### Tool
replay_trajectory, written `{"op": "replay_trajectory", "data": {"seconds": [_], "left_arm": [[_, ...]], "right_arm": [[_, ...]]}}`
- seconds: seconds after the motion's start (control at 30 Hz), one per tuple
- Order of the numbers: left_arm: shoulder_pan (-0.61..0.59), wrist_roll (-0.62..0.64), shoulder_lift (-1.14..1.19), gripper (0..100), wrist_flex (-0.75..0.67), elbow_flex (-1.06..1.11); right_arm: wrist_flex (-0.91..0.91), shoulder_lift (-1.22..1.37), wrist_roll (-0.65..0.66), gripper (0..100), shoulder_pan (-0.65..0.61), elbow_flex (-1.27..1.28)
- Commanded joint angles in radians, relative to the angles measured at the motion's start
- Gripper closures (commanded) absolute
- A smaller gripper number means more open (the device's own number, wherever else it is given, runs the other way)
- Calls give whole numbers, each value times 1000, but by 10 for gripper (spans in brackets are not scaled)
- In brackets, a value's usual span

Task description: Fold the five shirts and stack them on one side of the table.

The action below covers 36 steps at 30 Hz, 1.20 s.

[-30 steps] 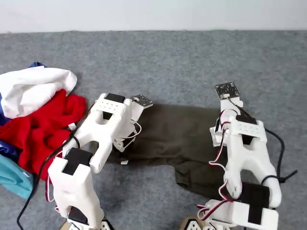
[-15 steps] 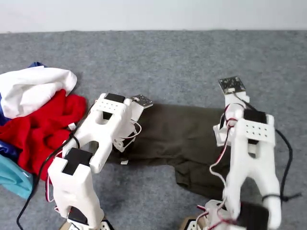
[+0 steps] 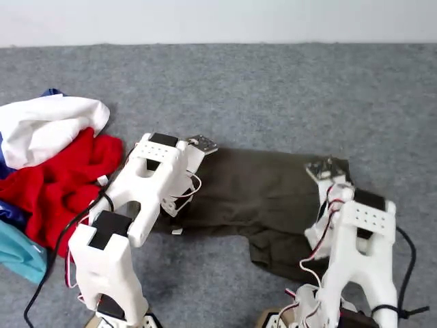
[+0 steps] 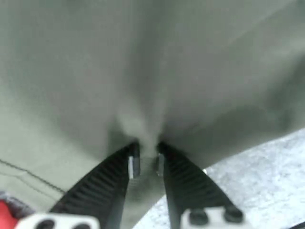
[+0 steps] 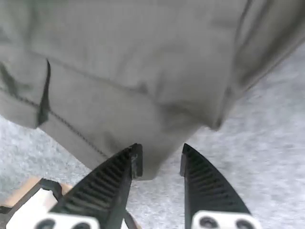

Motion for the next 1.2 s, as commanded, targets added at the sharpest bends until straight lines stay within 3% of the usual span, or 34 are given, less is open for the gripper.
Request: {"op": "replay_trajectory", "data": {"seconds": [0.0, 0.37, 0.57, 0.67, 1.17], "left_arm": [[11, 6, 12, 916, -2, 21], [11, 6, 14, 916, -2, 21], [11, 6, 14, 916, -2, 21], [11, 6, 14, 916, -2, 21], [11, 6, 14, 916, 0, 22]], "right_arm": [[-51, -35, 15, 859, 15, 77], [-114, -36, 21, 861, 15, 189], [-211, -28, 44, 990, 15, 262], [-223, -36, 44, 988, 15, 272], [-45, -27, 34, 988, 13, -103]]}}
